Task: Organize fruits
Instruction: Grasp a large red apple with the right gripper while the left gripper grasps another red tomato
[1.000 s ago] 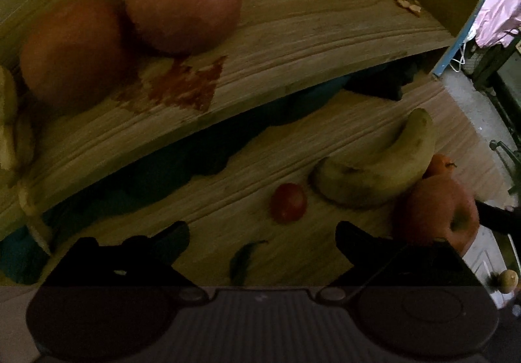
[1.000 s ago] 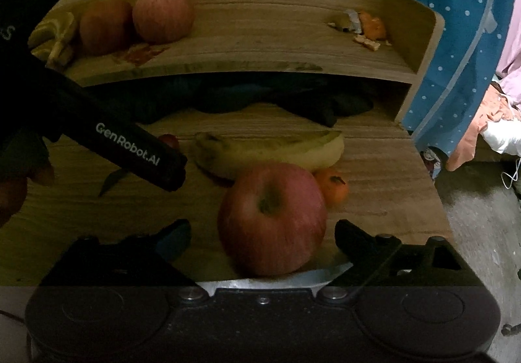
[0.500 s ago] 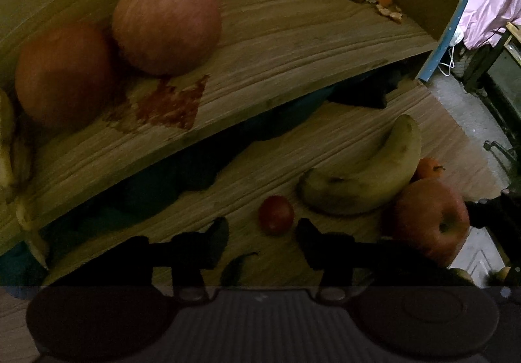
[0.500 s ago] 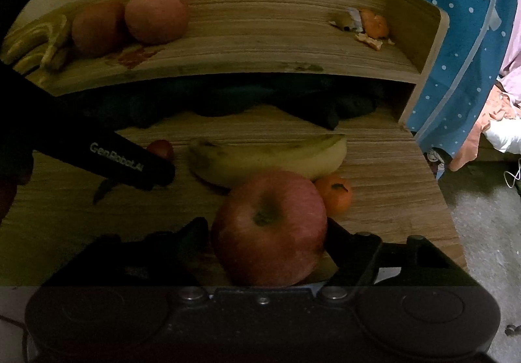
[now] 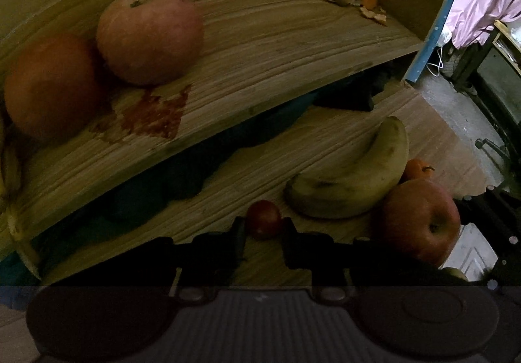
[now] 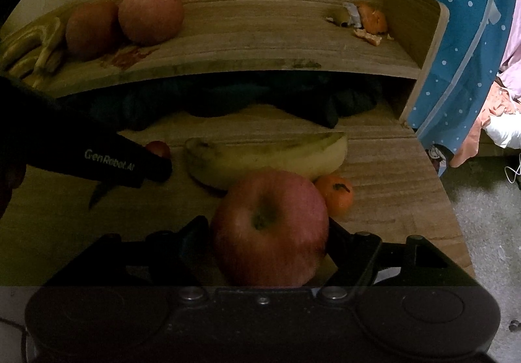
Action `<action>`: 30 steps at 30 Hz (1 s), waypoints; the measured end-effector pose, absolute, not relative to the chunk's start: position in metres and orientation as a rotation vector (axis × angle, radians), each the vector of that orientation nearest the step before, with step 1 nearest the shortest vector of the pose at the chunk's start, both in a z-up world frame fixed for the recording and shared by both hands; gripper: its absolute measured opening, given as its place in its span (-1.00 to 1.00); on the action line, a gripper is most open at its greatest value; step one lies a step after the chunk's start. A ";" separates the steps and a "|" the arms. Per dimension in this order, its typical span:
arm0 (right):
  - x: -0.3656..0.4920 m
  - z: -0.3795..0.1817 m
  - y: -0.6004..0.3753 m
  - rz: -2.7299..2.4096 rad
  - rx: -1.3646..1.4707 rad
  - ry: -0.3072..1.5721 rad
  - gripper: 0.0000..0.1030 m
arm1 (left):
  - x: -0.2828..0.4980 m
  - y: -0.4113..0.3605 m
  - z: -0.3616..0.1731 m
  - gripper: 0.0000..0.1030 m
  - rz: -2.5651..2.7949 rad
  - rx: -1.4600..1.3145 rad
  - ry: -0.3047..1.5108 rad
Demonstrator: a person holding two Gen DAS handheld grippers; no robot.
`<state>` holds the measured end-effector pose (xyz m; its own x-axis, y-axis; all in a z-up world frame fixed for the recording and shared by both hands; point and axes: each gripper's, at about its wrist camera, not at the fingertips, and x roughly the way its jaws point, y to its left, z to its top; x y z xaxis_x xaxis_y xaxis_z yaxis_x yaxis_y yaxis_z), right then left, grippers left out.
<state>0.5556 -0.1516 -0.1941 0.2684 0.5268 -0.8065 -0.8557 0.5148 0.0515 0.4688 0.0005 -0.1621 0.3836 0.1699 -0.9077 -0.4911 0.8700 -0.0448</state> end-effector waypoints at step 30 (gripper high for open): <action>0.508 -0.172 -0.144 1.019 -0.424 0.805 0.35 | 0.411 0.008 -0.153 -0.54 0.410 -0.392 1.092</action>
<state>0.5082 -0.1438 -0.1721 0.2799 0.5843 -0.7618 -0.8760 0.4800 0.0464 0.4110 0.0079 -0.1526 0.4011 0.1260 -0.9073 -0.5025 0.8584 -0.1030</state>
